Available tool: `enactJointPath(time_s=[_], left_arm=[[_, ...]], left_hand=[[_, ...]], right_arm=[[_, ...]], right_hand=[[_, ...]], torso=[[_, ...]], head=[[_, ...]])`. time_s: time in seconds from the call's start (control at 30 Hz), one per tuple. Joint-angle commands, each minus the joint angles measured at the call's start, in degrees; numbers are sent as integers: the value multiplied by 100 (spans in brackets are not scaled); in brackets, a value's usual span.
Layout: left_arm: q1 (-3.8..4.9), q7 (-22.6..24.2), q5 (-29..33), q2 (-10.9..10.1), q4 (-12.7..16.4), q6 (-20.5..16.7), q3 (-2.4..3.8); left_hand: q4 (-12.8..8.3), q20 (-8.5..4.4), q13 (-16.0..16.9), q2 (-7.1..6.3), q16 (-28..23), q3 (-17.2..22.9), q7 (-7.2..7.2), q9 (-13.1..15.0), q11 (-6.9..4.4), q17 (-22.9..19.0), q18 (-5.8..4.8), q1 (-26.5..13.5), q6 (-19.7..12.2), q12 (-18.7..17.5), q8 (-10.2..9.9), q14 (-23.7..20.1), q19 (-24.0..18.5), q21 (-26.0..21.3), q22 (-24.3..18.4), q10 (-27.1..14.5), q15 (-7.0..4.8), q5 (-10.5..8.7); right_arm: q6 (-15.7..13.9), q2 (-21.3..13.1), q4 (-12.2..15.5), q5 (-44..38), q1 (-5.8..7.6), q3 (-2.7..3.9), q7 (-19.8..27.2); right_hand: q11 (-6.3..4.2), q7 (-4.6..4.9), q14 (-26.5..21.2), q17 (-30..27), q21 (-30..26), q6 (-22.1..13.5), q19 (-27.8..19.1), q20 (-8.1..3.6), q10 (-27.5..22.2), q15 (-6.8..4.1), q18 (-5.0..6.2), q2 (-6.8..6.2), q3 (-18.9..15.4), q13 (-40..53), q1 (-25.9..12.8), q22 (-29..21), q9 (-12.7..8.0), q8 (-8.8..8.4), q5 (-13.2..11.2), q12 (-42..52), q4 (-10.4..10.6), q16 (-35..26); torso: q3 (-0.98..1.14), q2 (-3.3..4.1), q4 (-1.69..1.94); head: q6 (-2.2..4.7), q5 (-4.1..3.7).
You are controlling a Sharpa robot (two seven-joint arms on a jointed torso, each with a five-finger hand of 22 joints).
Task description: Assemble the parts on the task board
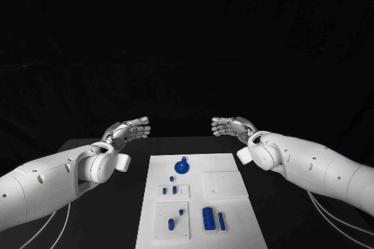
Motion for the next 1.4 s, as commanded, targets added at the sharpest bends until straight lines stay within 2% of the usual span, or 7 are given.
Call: enactJointPath(time_s=[0.03, 0.17, 0.2, 0.4, 0.73, 0.97, 1.4], left_arm=[[-30, 16, -4, -2, 59, -69, 14], [-140, 95, 4, -42, 261, -325, 65], [-179, 123, 7, -56, 333, -416, 82], [-557, 392, 37, -193, 1025, -1293, 254], [-1229, 871, 91, -436, 2256, -2853, 560], [-1356, 962, 101, -482, 2489, -3148, 618], [-1356, 962, 101, -482, 2489, -3148, 618]], left_hand=[[1290, -287, -322, 330, -1283, -1942, -592, -2181, -604, -2363, -165, -4181, -3637, -307, -1224, -3664, -2469, -1922, -2310, -5501, -748, -767], [1290, -287, -322, 330, -1283, -1942, -592, -2181, -604, -2363, -165, -4181, -3637, -307, -1224, -3664, -2469, -1922, -2978, -5501, -748, -767], [1290, -287, -322, 330, -1283, -1942, -592, -2181, -604, -2363, -165, -4181, -3637, -307, -1224, -3664, -2469, -1922, -7049, -5501, -748, -767], [1290, -287, -322, 330, -1283, -1942, -592, -2181, -604, -2363, -165, -4181, -3637, -307, -1224, -3664, -2469, -1922, -7049, -5501, -748, -767], [1290, -287, -322, 330, -1283, -1942, -592, -2181, -604, -2363, -165, -4181, -3637, -307, -1224, -3664, -2469, -1922, -7049, -5501, -748, -767], [1290, -287, -322, 330, -1283, -1942, -592, -2181, -604, -2363, -165, -4181, -3637, -307, -1224, -3664, -2469, -1922, -7049, -5501, -748, -767], [1290, -287, -322, 330, -1283, -1942, -592, -2181, -604, -2363, -165, -4181, -3637, -307, -1224, -3664, -2469, -1922, -7049, -5501, -748, -767]], right_arm=[[-79, -41, 66, 31, -8, 1, 23], [-335, -120, 322, 186, -80, -3, 134], [-427, -148, 413, 242, -106, -4, 174], [-1304, -417, 1288, 775, -353, -16, 558], [-3074, -962, 3054, 1850, -851, -40, 1331], [-3580, -1117, 3558, 2157, -993, -47, 1552], [-3609, -1126, 3587, 2174, -1002, -48, 1564]], right_hand=[[-753, -827, -3852, -2391, -1603, -3788, -2335, -888, -4450, -784, -691, -18, -1952, -1273, -3389, -4627, -2741, -667, -1233, -608, 1317, -1373], [-753, -827, -3852, -2391, -1603, -3788, -2335, -888, -4450, -784, -691, -18, -1952, -1273, -3389, -4627, -2741, -667, -1233, -608, 1317, -1373], [-753, -827, -3852, -2391, -1603, -3788, -2335, -888, -4450, -784, -691, -18, -1952, -1273, -3389, -4627, -2741, -667, -1233, -608, 1317, -1373], [-753, -827, -3852, -2391, -1603, -3788, -2335, -888, -4450, -784, -691, -18, -1952, -1273, -3389, -4627, -2741, -667, -1233, -608, 1317, -1373], [-753, -827, -3852, -2391, -1603, -3788, -2335, -888, -4450, -784, -691, -18, -1952, -1273, -3389, -4627, -2741, -667, -1233, -608, 1317, -1373], [-753, -827, -3852, -2391, -1603, -3788, -2335, -888, -4450, -784, -691, -18, -1952, -1273, -3389, -4627, -2741, -667, -1233, -608, 1317, -1373], [-753, -827, -3852, -2391, -1603, -3788, -2335, -888, -4450, -784, -691, -18, -1952, -1273, -3389, -4627, -2741, -667, -1233, -608, 1317, -1373]], torso=[[9, -24, -18], [22, -152, -51], [27, -198, -62], [50, -421, -118], [52, -444, -124], [52, -444, -124], [52, -444, -124]], head=[[-36, 27], [-145, 110], [-184, 140], [-375, 287], [-395, 302], [-395, 302], [-395, 302]])
